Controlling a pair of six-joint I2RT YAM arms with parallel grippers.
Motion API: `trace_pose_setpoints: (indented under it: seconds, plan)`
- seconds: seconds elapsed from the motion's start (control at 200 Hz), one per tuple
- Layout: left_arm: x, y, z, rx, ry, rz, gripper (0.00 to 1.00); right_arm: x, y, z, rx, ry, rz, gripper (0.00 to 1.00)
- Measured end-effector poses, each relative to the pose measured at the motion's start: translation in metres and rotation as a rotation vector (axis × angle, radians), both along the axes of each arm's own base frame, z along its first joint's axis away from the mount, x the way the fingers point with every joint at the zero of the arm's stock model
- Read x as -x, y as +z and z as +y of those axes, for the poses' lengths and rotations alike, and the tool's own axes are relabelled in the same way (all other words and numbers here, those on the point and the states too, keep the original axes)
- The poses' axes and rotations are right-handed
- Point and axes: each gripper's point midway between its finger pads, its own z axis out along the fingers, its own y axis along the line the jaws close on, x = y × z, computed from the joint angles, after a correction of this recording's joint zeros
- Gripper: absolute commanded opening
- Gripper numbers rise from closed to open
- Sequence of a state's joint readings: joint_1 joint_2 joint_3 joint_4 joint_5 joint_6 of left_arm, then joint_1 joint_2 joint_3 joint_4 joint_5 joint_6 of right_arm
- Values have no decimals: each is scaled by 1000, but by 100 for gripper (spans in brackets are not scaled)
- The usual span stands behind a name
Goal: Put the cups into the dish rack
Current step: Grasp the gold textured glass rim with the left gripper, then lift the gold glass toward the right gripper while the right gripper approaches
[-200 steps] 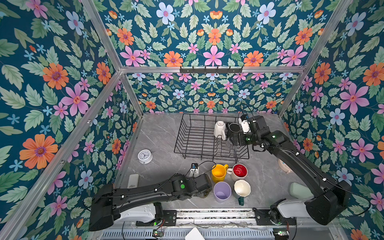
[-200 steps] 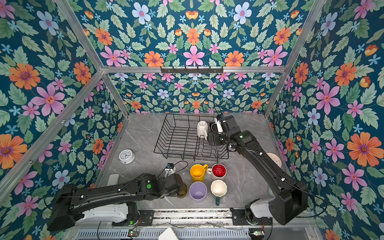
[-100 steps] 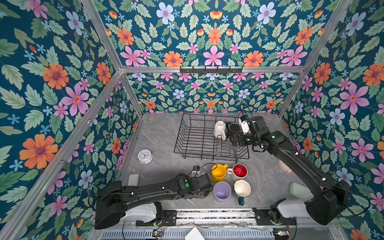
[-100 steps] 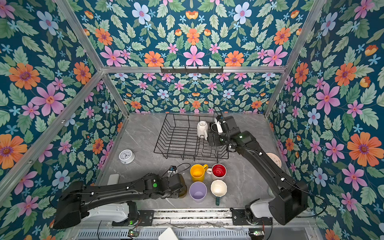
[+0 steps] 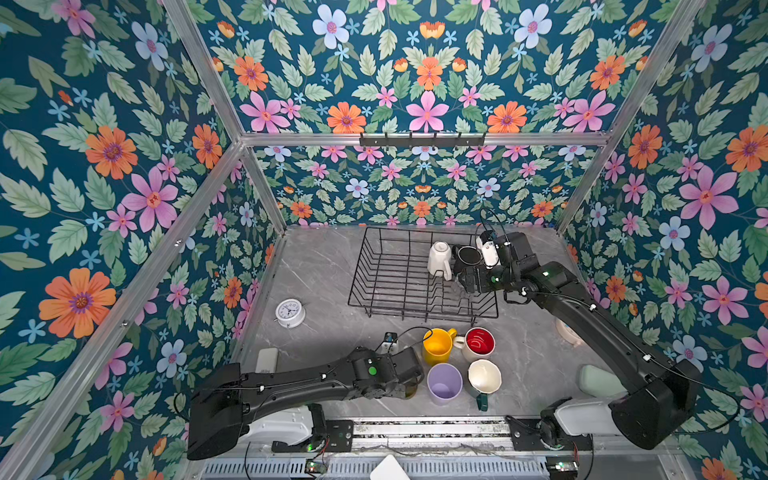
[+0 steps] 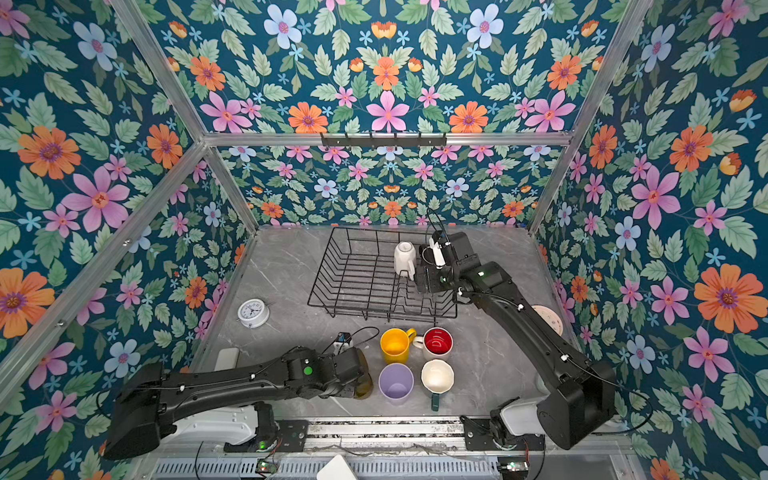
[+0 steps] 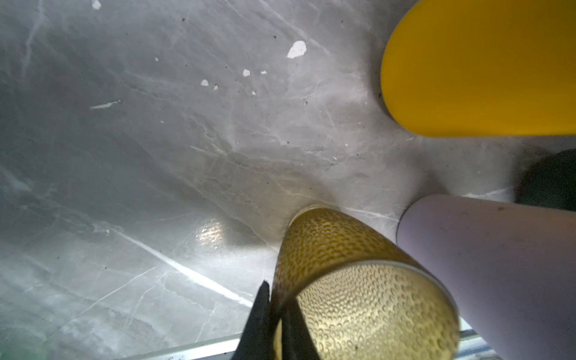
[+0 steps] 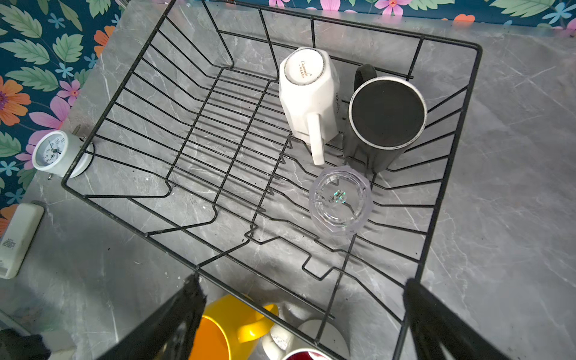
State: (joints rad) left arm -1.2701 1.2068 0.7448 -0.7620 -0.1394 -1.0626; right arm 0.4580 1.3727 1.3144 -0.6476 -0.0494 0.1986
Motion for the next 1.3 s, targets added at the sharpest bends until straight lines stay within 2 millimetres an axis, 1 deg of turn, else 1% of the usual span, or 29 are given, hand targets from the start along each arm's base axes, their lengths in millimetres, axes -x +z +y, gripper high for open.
trace_pose_setpoints:
  seconds: [0.05,0.19,0.275,0.4,0.58,0.635,0.695,0.795,0.905,1.02,1.155,1.3]
  plan:
    - [0,1,1,0,-1,-1,0,0,-1,0,1,0,2,99]
    - [-1,8,1,19,-10,-19,0,0,-1,1,0,1,3,99]
    - [-3,18,3,51,-5,-43,0,-1,-2,1,-2,4,7,99]
    - [-9,47,12,162,32,-116,0,0,3,5,-20,18,4,99]
    - [-23,105,33,395,106,-292,0,1,8,12,-57,41,4,99]
    - [-27,118,41,458,131,-343,0,2,13,17,-87,57,5,99]
    - [-31,127,48,512,157,-390,0,4,19,26,-137,80,12,99]
    - [-34,138,58,585,188,-445,0,8,32,40,-217,134,12,99]
    - [-38,149,63,659,208,-498,0,13,43,55,-301,198,19,99]
    - [-42,161,62,721,211,-555,0,21,55,71,-402,272,39,99]
    - [-48,180,55,771,202,-624,0,32,70,90,-521,379,57,98]
    - [-52,196,47,803,186,-668,0,40,84,101,-607,453,62,98]
